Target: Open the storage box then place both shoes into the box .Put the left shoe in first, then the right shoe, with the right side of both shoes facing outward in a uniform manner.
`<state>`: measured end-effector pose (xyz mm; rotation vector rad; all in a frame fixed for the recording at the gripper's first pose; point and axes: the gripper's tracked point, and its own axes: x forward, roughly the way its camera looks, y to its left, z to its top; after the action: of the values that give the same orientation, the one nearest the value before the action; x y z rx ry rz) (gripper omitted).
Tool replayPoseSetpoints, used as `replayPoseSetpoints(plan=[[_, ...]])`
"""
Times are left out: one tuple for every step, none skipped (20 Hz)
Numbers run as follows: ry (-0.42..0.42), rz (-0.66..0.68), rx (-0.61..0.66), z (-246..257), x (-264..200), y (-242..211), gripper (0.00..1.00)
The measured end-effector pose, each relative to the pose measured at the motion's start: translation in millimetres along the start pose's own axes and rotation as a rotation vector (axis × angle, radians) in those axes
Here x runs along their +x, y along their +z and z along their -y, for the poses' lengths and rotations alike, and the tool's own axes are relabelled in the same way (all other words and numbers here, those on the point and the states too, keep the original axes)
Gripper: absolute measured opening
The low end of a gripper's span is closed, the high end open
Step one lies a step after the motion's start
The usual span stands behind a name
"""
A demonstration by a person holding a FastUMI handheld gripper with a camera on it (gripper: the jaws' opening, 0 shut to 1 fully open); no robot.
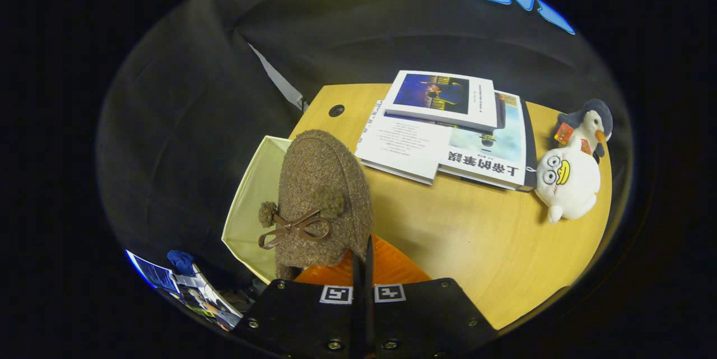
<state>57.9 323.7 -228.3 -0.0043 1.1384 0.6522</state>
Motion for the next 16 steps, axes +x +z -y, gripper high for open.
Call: replayPoseSetpoints(plan=[[0.006,0.002,-0.003,-8,4,5,0.0],[0.015,0.004,-0.005,-19,8,11,0.0],[0.025,0.002,-0.006,-29,12,14,0.0],[0.036,-0.002,-0.007,-39,16,18,0.0],[0.05,-0.007,-0.009,-50,21,21,0.0],[0.062,-0.014,-0.016,-61,24,24,0.0],[0.071,-0.016,-0.015,-70,27,26,0.0],[0.075,-0.017,-0.017,-80,31,30,0.0],[0.075,-0.022,-0.02,-86,36,31,0.0],[0.076,-0.028,-0.026,-94,40,32,0.0],[0.074,-0.033,-0.031,-101,45,33,0.0],[0.07,-0.04,-0.035,-107,49,33,0.0],[0.068,-0.047,-0.041,-113,54,31,0.0],[0.067,-0.053,-0.044,-118,58,30,0.0],[0.064,-0.057,-0.047,-121,62,28,0.0],[0.055,-0.062,-0.053,-123,65,28,0.0]])
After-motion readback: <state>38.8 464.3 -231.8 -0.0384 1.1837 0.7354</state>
